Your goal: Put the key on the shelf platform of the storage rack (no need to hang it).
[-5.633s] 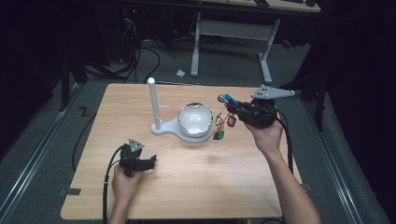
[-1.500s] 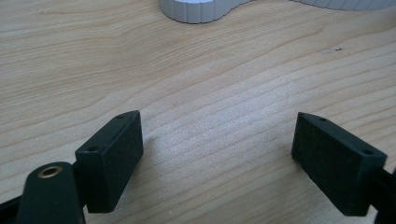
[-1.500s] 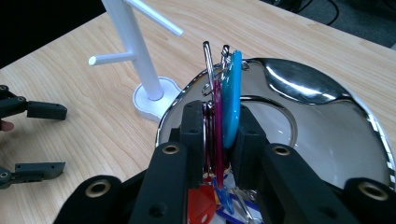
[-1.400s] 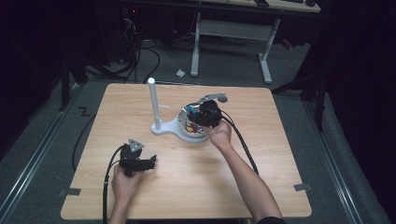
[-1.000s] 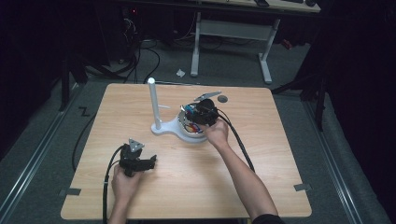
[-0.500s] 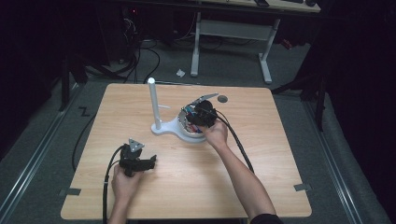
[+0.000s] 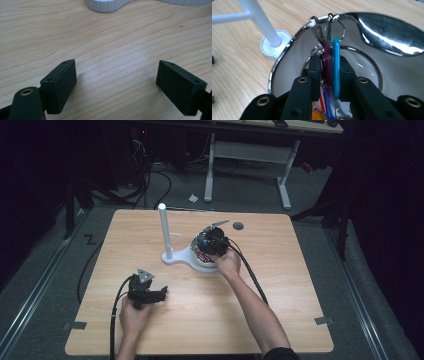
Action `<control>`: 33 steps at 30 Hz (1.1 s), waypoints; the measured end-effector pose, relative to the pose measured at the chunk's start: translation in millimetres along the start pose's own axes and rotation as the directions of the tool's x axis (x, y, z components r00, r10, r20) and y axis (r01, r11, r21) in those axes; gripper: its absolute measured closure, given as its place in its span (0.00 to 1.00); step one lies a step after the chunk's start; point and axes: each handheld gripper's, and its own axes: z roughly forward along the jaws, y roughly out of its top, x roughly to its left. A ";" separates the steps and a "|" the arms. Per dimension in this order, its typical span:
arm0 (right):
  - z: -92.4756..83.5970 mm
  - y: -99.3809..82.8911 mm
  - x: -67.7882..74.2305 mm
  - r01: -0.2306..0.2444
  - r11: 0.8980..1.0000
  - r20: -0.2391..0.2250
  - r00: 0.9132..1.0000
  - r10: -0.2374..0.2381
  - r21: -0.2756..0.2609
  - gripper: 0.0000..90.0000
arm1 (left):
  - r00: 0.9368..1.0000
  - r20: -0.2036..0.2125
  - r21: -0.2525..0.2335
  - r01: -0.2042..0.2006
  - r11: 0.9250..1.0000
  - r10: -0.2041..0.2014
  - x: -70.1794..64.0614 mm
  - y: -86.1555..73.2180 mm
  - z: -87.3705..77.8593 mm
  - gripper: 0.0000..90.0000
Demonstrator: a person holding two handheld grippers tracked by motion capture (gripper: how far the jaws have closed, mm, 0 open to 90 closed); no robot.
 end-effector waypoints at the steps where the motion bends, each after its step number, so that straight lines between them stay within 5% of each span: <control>1: 1.4 -1.1 -0.4 -0.004 1.000 0.005 1.000 0.004 0.013 0.84 | 1.000 0.002 0.000 -0.003 1.000 0.003 0.2 0.1 0.0 0.19; 9: -6.0 -5.7 -5.7 -0.029 0.999 0.003 1.000 0.029 -0.016 0.73 | 1.000 0.002 0.000 -0.005 1.000 0.005 0.4 0.1 0.0 0.19; 20: -40.6 -13.7 -17.9 -0.060 0.993 -0.010 0.998 0.060 -0.097 0.58 | 1.000 0.002 0.001 -0.001 1.000 0.001 0.0 -0.1 0.0 0.19; 33: -68.2 -25.0 -31.6 -0.080 0.986 -0.019 0.997 0.079 -0.148 0.54 | 1.000 0.004 -0.001 -0.009 1.000 0.009 0.4 0.0 0.1 0.19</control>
